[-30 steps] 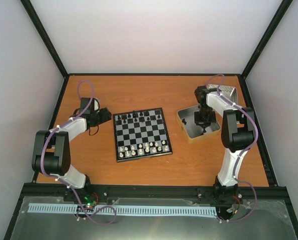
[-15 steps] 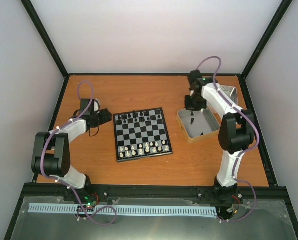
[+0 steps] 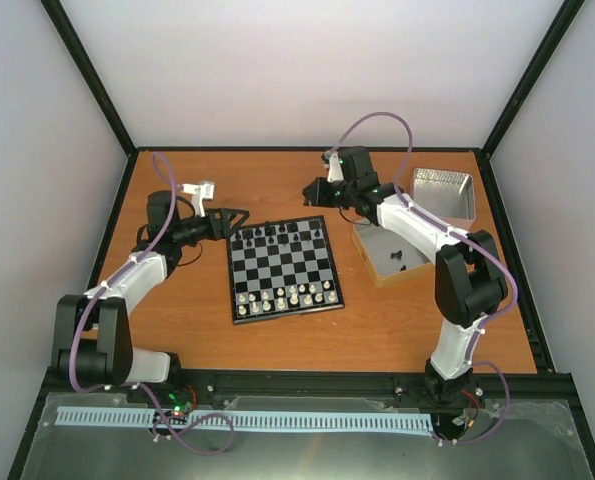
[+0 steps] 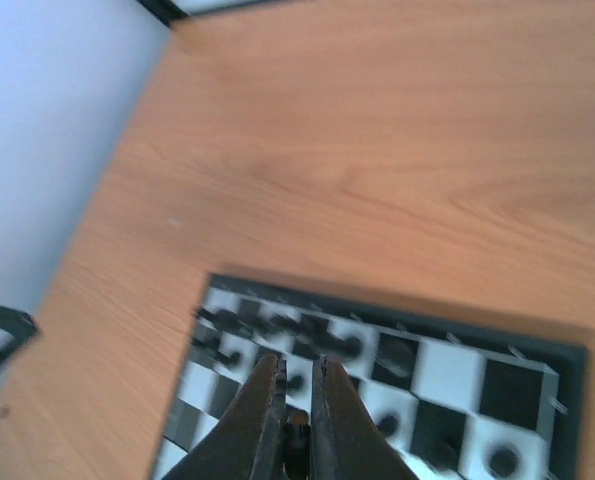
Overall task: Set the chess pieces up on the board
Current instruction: Place the chess piece on the chessboard.
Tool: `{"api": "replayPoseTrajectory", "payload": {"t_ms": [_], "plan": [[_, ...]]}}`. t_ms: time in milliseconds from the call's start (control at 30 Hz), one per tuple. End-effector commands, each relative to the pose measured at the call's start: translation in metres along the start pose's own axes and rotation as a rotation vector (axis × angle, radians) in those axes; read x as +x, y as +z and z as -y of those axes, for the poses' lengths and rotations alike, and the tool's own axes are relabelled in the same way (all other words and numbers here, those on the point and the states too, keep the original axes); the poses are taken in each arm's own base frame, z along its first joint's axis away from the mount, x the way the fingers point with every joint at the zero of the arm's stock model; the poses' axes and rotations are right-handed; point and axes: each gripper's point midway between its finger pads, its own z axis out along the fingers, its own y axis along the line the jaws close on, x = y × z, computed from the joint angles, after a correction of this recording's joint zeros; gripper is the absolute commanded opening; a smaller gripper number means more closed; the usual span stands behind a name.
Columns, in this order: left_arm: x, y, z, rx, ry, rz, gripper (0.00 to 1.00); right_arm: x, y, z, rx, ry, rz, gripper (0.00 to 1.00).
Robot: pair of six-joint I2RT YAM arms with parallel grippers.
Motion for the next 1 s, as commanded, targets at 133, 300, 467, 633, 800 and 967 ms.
{"api": "replayPoseTrajectory", "payload": {"t_ms": [133,300,467,633,800,967], "plan": [[-0.022,0.025,0.093,0.428,0.116,-0.045,0.69,-0.055,-0.016,-0.104,-0.467,-0.002,0.17,0.07],[-0.048,0.034,0.099,0.482,0.038,-0.002,0.67,-0.051,-0.022,-0.122,-0.536,-0.024,0.149,0.07],[-0.064,0.042,0.099,0.499,-0.025,0.019,0.64,-0.045,-0.02,-0.131,-0.571,-0.041,0.117,0.08],[-0.062,0.051,0.093,0.5,-0.079,-0.012,0.53,-0.042,-0.017,-0.141,-0.592,-0.07,0.093,0.08],[-0.062,0.054,0.094,0.51,-0.088,-0.021,0.3,-0.041,-0.013,-0.142,-0.595,-0.075,0.078,0.08],[-0.064,0.053,0.093,0.495,-0.078,-0.006,0.19,-0.037,-0.009,-0.14,-0.586,-0.082,0.06,0.08]]}}
